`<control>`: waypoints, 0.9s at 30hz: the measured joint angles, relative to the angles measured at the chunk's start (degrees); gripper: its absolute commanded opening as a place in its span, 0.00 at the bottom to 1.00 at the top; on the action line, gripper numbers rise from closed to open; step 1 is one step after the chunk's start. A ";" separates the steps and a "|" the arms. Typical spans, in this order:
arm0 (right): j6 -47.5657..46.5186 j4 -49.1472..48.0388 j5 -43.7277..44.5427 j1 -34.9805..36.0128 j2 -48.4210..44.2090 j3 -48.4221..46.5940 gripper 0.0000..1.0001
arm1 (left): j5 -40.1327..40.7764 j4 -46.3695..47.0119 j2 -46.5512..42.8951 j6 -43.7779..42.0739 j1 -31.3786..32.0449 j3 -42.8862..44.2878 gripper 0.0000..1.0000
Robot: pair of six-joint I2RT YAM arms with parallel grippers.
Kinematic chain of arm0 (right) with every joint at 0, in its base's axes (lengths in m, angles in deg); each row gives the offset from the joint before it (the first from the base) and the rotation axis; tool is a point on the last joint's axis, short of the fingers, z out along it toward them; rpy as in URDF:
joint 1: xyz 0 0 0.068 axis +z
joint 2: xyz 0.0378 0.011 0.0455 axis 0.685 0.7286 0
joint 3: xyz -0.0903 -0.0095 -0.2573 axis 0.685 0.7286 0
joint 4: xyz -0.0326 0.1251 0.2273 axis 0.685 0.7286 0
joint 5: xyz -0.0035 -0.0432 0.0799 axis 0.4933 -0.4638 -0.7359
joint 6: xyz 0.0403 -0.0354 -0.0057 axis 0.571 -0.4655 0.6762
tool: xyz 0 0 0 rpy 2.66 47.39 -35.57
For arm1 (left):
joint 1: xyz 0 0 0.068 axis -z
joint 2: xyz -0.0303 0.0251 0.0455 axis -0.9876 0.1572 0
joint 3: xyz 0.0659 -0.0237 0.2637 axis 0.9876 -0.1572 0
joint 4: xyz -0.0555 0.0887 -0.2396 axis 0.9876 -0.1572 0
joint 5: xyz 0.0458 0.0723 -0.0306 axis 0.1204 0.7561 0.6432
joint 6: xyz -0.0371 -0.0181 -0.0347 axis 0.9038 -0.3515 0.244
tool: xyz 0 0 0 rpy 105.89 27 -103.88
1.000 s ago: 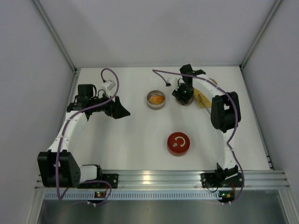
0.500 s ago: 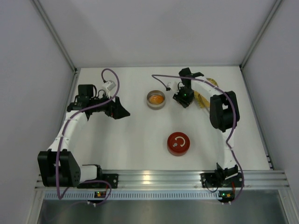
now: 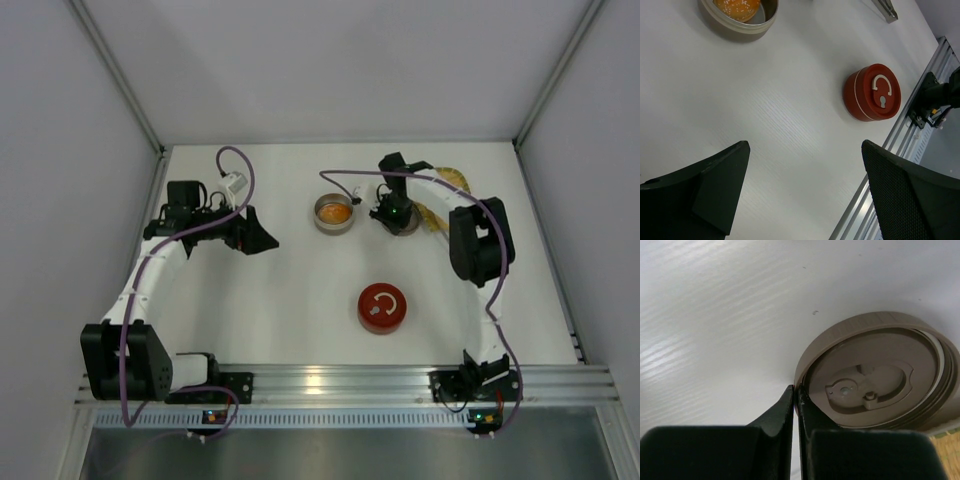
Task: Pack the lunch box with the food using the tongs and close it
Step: Pick up the box lid from the center of the board.
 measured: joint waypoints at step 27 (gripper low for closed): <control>-1.64 19.23 -41.05 5.42 -36.22 -7.74 0.00 | -15.02 45.51 -11.69 30.29 1.27 -16.55 0.96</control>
